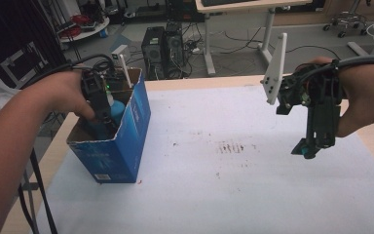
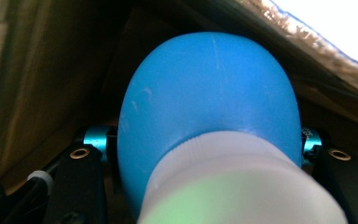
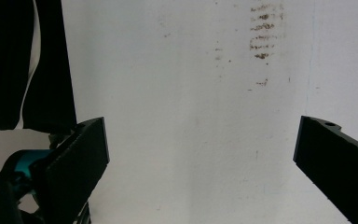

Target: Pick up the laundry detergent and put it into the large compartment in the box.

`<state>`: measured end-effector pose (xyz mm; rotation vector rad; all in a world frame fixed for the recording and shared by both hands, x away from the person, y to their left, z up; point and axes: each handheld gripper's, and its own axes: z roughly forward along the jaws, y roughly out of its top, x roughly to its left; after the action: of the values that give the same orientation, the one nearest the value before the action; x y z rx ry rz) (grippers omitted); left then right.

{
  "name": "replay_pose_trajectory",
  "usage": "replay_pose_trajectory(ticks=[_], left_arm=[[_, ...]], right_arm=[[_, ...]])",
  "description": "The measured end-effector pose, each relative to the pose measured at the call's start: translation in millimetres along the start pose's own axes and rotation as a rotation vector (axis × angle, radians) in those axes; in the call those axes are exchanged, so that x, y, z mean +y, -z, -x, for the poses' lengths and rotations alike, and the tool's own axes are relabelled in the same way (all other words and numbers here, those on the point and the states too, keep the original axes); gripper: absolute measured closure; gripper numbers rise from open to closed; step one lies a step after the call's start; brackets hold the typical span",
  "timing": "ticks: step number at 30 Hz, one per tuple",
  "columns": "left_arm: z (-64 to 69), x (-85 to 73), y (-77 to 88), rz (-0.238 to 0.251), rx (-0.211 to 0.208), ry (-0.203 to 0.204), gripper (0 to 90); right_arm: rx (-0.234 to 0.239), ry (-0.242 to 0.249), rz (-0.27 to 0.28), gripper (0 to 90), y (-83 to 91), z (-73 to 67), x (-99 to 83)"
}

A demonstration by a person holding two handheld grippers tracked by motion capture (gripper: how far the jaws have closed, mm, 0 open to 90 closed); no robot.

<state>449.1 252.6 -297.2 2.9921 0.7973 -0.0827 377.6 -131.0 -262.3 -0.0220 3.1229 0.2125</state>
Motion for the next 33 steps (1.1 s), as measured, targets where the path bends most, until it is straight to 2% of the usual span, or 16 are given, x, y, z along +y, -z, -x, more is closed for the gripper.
replay_pose_trajectory(ticks=[15, 19, 20, 26, 33], left_arm=[[3.1, 0.7, 0.5, -0.011, 0.011, 0.003, 38.4], [4.4, 0.1, 7.2, 0.015, 0.013, 0.009, 36.3], [5.0, 0.3, 8.9, 0.016, 0.022, 0.006, 32.9], [6.5, 0.4, 16.7, 0.009, 0.018, 0.025, 31.7], [7.9, -1.7, 28.4, 0.024, 0.039, 0.045, 26.9]], right_arm=[[0.0, -0.004, 0.003, 2.3, 2.1, -1.0, -0.2], [-0.003, -0.003, 0.007, 2.3, 2.6, -1.2, -0.9], [-0.003, -0.002, 0.005, 2.3, 2.9, -1.2, -1.2], [0.0, -0.006, 0.003, 2.3, 3.1, -1.3, -1.3], [-0.002, -0.009, 0.007, 2.3, 3.0, -2.0, -2.4]])
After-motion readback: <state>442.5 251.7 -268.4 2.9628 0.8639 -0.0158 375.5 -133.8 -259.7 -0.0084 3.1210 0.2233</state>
